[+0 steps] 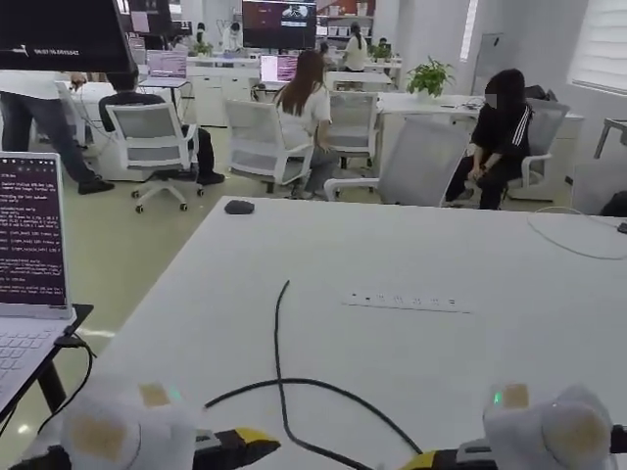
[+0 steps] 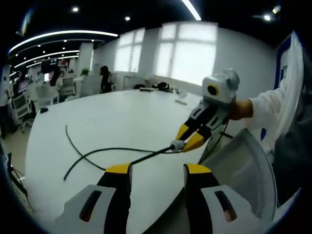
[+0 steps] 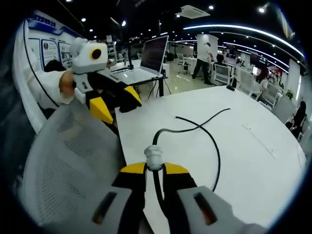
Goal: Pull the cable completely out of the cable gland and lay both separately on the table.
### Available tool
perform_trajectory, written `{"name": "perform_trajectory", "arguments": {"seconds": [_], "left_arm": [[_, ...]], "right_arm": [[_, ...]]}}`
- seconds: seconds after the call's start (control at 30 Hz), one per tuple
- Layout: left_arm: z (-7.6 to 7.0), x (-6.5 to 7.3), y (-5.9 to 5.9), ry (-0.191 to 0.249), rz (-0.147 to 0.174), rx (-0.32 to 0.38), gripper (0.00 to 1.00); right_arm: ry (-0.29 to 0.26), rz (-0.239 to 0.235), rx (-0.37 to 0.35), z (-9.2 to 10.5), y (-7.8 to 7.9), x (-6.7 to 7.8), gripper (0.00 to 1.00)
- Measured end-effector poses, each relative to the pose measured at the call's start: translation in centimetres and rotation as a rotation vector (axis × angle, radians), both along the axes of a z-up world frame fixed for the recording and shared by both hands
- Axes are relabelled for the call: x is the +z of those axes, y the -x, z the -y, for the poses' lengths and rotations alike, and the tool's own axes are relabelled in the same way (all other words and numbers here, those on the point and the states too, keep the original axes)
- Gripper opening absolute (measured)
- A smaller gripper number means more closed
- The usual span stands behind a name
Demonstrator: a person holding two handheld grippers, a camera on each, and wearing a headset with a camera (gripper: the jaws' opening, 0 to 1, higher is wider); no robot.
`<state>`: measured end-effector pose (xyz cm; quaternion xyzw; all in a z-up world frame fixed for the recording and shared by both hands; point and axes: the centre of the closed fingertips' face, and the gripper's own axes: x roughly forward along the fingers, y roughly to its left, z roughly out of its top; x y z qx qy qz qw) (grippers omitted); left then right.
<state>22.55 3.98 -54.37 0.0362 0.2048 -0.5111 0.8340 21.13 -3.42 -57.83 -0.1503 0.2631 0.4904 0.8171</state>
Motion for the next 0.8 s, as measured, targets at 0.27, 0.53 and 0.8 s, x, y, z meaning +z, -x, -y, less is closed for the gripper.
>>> {"name": "perform_trajectory", "arguments": {"seconds": [0.27, 0.53, 0.8], "left_arm": [[3.0, 3.4, 2.5, 0.079, 0.058, -0.253, 0.27], [4.5, 5.4, 2.7, 0.155, 0.059, -0.309, 0.28], [4.7, 6.5, 4.0, 0.214, 0.062, -0.375, 0.22]], "right_arm": [[-0.029, 0.117, 0.107, -1.2, 1.3, 4.2, 0.09], [-0.054, 0.233, 0.221, -1.8, 2.5, 7.8, 0.10], [-0.047, 0.302, 0.299, -2.6, 3.8, 9.0, 0.10]]}}
